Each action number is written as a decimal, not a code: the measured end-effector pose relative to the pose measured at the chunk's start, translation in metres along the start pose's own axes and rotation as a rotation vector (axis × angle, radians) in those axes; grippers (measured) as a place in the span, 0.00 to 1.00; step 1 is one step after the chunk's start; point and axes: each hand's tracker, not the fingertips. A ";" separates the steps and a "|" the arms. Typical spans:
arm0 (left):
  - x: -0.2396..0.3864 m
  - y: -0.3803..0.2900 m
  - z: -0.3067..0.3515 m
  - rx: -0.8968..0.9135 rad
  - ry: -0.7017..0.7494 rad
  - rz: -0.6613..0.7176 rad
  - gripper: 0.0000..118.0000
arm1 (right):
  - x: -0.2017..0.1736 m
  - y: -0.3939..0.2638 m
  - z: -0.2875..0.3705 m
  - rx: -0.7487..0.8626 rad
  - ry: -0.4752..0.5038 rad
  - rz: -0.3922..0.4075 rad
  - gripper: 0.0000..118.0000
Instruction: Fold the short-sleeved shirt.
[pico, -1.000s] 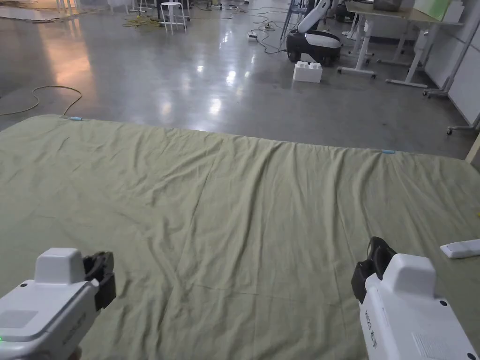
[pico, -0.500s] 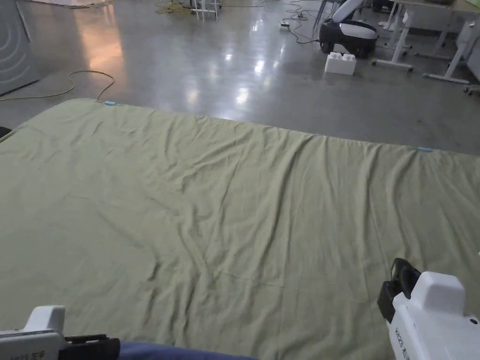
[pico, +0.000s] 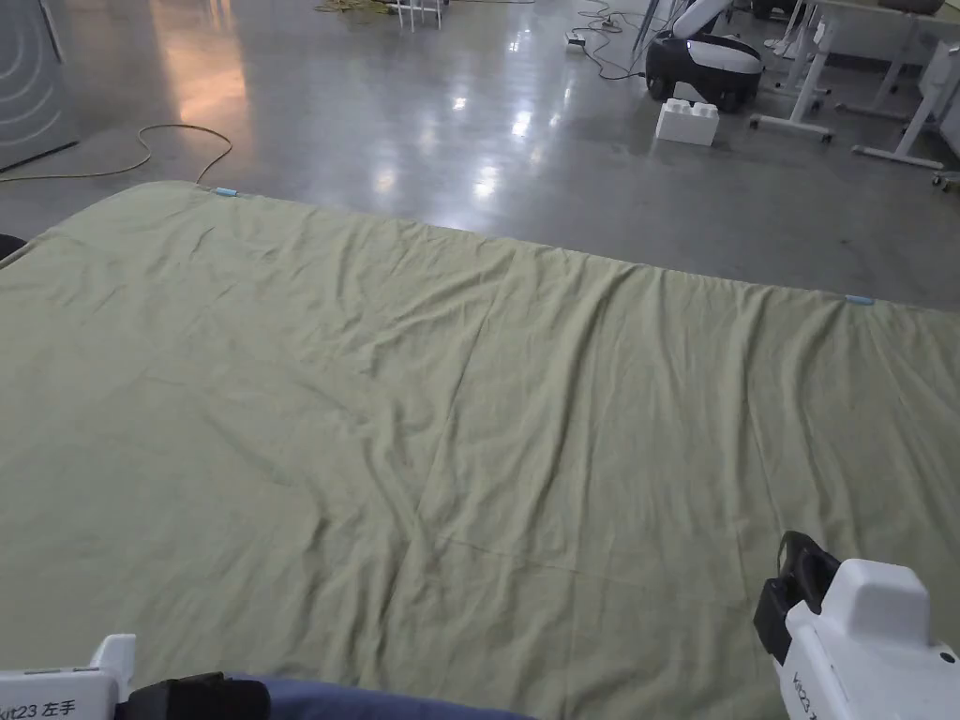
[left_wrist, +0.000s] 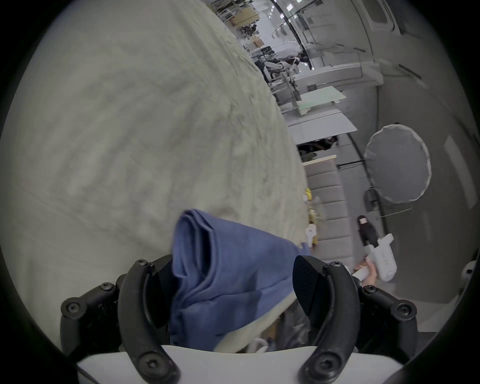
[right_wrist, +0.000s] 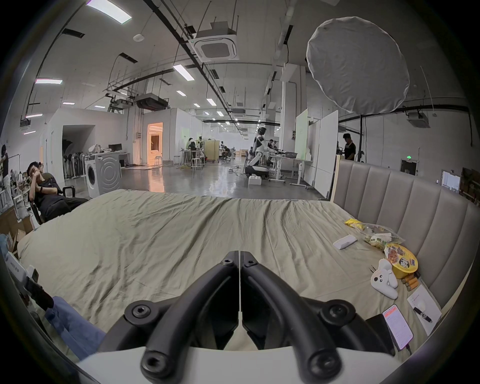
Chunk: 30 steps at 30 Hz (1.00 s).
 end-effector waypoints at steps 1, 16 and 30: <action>0.000 -0.001 -0.003 -0.006 -0.020 0.020 0.72 | -0.001 -0.001 0.000 -0.004 0.002 -0.002 0.01; 0.035 0.007 -0.002 -0.007 0.193 -0.121 0.11 | -0.003 0.004 0.000 -0.013 0.031 0.017 0.01; 0.078 0.026 0.053 0.101 0.361 -0.188 0.10 | 0.013 0.005 -0.003 -0.020 0.036 -0.028 0.01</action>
